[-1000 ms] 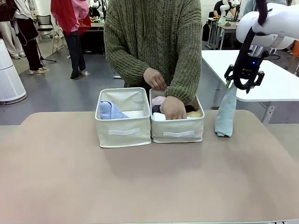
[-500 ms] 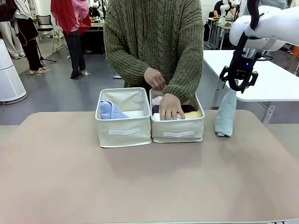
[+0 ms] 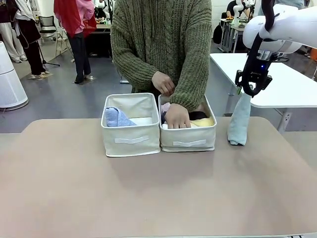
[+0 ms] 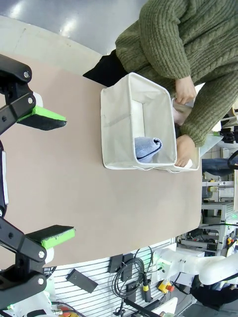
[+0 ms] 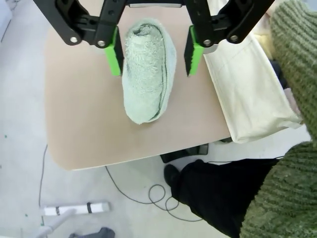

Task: Sort the towels based on their folding style.
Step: Pick up another triangle-folded towel from the table and place it in the left Fabric basket.

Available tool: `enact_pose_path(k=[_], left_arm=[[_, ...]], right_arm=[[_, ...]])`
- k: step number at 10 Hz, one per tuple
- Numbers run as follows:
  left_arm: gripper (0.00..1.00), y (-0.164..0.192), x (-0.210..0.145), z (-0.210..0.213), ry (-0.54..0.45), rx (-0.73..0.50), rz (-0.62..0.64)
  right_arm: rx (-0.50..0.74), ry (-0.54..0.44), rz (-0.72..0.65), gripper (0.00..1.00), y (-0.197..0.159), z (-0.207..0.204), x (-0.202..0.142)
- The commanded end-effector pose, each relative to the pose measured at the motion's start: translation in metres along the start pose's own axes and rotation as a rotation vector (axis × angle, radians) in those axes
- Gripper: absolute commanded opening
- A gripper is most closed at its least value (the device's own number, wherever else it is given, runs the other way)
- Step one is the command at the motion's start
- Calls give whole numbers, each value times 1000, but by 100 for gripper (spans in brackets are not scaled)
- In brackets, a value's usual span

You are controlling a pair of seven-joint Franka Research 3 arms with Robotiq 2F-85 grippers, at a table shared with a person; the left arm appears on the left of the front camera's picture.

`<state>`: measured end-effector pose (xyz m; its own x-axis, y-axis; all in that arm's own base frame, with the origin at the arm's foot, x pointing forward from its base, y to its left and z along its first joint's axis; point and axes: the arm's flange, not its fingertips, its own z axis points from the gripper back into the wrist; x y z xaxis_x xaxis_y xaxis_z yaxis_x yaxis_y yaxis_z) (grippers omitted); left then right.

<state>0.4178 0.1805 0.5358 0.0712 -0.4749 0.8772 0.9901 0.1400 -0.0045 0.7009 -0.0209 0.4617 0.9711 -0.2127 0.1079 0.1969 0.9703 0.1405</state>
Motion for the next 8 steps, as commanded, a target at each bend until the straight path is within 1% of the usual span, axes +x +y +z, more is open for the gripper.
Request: enact_pose_path(k=[1, 2, 3, 4, 7, 8], left_arm=[[100, -1, 1, 2, -16, 6, -13], [100, -1, 1, 2, -16, 6, -13], [100, -1, 1, 2, -16, 6, -13], [100, -1, 1, 2, -16, 6, -13], [100, -1, 1, 2, -16, 6, -13], [100, -1, 1, 2, -16, 6, -13]], right_arm=[[-26, -14, 13, 0, 0, 0, -3], [-25, -13, 14, 14, 1, 0, -3], [-26, -15, 15, 3, 1, 1, -3], [-25, -15, 13, 0, 0, 0, -3], [-28, -14, 18, 0, -1, 4, -5], [-36, -4, 76, 0, 5, 17, -16]])
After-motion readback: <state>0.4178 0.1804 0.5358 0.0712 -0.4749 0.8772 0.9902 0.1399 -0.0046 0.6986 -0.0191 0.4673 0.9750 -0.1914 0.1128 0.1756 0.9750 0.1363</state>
